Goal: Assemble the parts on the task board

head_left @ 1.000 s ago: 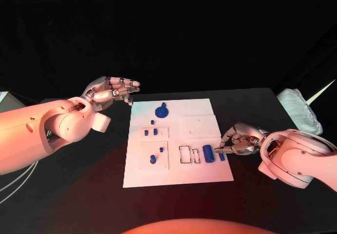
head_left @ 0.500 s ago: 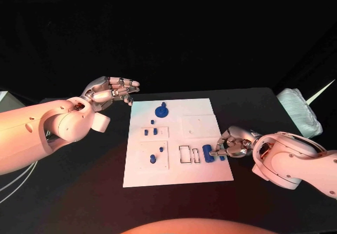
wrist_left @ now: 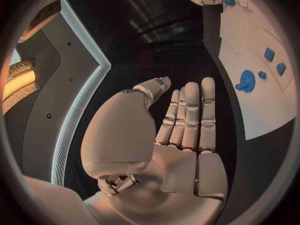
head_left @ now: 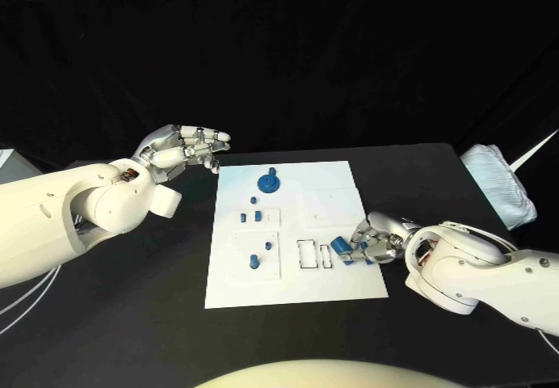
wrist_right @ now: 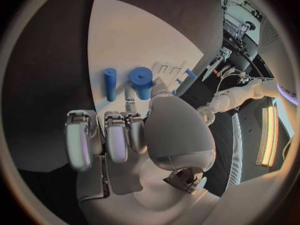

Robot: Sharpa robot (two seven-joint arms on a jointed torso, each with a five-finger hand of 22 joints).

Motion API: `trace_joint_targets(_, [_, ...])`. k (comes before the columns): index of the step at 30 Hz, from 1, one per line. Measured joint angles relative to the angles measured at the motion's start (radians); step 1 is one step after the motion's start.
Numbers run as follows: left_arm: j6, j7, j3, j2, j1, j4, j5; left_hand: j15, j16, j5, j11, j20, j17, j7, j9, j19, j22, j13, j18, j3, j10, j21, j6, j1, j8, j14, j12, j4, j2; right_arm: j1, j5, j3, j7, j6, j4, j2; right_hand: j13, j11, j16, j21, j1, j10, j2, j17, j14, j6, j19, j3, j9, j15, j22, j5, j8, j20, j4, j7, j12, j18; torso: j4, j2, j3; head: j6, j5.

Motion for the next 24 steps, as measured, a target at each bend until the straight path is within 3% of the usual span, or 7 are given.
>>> trace_joint_targets(11, [0.007, -0.002, 0.0, -0.003, 0.0, 0.003, 0.0, 0.0, 0.0, 0.0, 0.0, 0.0, 0.0, 0.0, 0.0, 0.0, 0.0, 0.0, 0.0, -0.001, 0.0, 0.0, 0.0, 0.0, 0.0, 0.0, 0.0, 0.001, 0.0, -0.01, -0.091, 0.006, -0.003, 0.013, -0.045, 0.04, 0.0, 0.0, 0.0, 0.0, -0.015, 0.0, 0.006, 0.0, 0.0, 0.013, -0.002, -0.008, 0.01, 0.0, 0.0, -0.007, 0.016, -0.002, -0.003, -0.005, 0.0, 0.0, -0.0001, 0.0, -0.0006, -0.007, 0.002])
trace_joint_targets(14, [0.008, -0.003, 0.0, -0.003, 0.0, 0.003, 0.0, 0.0, 0.0, 0.0, 0.0, 0.0, 0.0, 0.0, 0.0, 0.0, 0.0, 0.0, 0.0, -0.001, 0.0, 0.0, 0.0, 0.0, 0.0, 0.0, 0.0, 0.001, 0.0, -0.012, -0.105, 0.008, -0.003, 0.016, -0.047, 0.046, 0.0, 0.0, 0.0, 0.0, 0.016, 0.0, 0.014, 0.0, 0.0, 0.015, -0.004, -0.007, 0.01, 0.0, 0.0, -0.007, 0.016, -0.004, -0.004, -0.004, 0.0, 0.0, 0.0, 0.0, -0.0006, -0.009, 0.002])
trace_joint_targets(18, [0.01, -0.005, 0.0, -0.005, 0.0, 0.004, 0.0, 0.0, 0.0, 0.0, 0.0, 0.0, 0.0, 0.0, 0.0, 0.0, 0.0, 0.0, 0.0, -0.001, 0.0, 0.0, 0.0, 0.0, 0.0, 0.0, 0.0, 0.001, 0.0, -0.014, -0.121, 0.01, -0.001, 0.017, -0.048, 0.051, 0.0, 0.0, 0.0, 0.0, 0.069, 0.0, 0.0, 0.0, 0.0, 0.014, -0.004, 0.017, 0.01, 0.0, 0.0, -0.008, 0.016, -0.004, -0.007, -0.003, 0.0, 0.0, 0.0009, 0.0, -0.0011, -0.009, 0.002])
trace_joint_targets(24, [0.012, -0.007, 0.0, -0.005, 0.0, 0.004, 0.0, 0.0, 0.0, 0.0, 0.0, 0.0, -0.001, 0.0, 0.0, 0.0, -0.001, -0.001, 0.0, -0.001, 0.0, -0.004, 0.0, 0.0, 0.0, 0.0, 0.0, 0.001, 0.0, -0.017, -0.128, 0.01, -0.002, 0.011, -0.044, 0.055, 0.0, 0.0, 0.0, 0.01, 0.099, 0.0, -0.002, 0.0, 0.002, 0.017, -0.004, 0.044, 0.01, -0.002, 0.001, 0.032, 0.015, -0.004, -0.004, -0.003, 0.0, 0.0, 0.0007, -0.001, -0.0017, -0.011, 0.003])
